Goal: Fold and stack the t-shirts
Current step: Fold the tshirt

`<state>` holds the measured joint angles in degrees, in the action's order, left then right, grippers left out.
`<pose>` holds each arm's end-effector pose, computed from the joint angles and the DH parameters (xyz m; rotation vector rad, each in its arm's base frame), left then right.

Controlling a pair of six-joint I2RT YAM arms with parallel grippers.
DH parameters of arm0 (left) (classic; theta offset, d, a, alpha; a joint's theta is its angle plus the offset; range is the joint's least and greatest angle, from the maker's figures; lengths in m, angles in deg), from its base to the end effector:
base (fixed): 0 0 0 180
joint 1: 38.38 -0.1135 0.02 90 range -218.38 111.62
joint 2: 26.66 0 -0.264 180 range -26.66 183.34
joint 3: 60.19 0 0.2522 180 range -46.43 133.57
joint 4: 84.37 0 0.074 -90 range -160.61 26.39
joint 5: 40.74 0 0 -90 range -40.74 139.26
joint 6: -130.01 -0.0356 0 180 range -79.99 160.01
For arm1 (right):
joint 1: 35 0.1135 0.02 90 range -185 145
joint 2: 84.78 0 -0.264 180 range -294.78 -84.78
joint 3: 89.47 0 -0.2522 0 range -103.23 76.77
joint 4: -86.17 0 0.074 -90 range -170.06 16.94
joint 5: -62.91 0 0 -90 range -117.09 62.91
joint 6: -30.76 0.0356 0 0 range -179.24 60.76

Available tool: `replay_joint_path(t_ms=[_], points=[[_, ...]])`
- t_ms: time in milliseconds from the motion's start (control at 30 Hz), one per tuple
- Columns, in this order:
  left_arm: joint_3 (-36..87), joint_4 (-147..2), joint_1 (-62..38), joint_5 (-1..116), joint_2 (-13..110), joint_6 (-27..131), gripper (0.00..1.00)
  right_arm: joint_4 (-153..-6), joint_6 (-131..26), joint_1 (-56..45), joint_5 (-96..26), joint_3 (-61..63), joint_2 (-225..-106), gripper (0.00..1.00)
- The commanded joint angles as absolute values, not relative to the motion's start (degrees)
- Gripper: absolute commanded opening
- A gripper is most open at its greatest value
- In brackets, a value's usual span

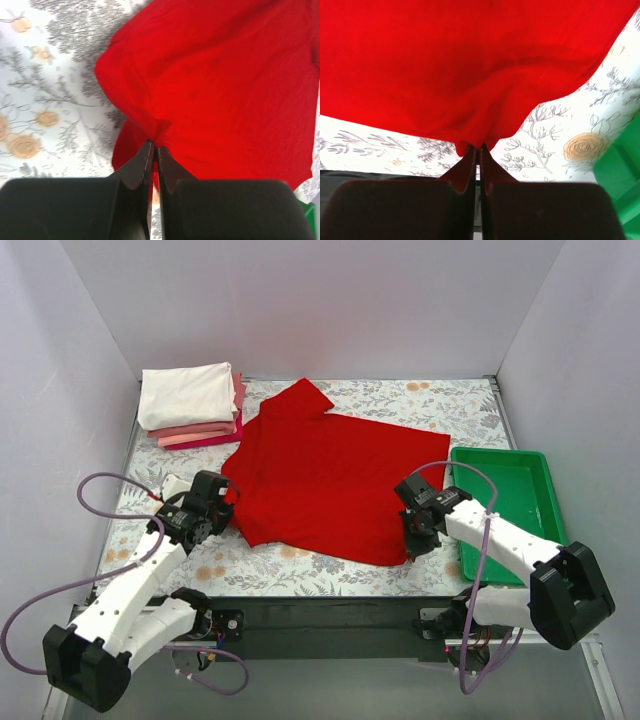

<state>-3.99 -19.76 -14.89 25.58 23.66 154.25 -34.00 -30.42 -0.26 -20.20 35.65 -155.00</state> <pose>0.1503 -0.0497 0.2514 -1.9033 1.6702 -0.4688 0.1683 0.1115 0.1895 -0.1252 2.8557 0.0496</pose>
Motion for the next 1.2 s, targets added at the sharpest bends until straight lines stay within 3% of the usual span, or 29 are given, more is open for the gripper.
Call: replay_joint_path(t_ms=[0, 600, 1167], points=[[0.58, -24.91, -14.65, 24.22, 26.85, 153.92, 0.0, -33.84, -32.34, -0.63, -18.22, 31.34, -155.89, 0.01], [15.09, -33.78, -15.88, 16.57, 48.56, 150.93, 0.0, -33.83, -41.31, -11.53, -19.1, 20.97, -162.03, 0.01], [23.88, -43.89, -18.78, 19.03, 62.63, 141.62, 0.0, -36.03, -44.12, -18.74, -20.94, 15.69, -167.31, 0.01]])
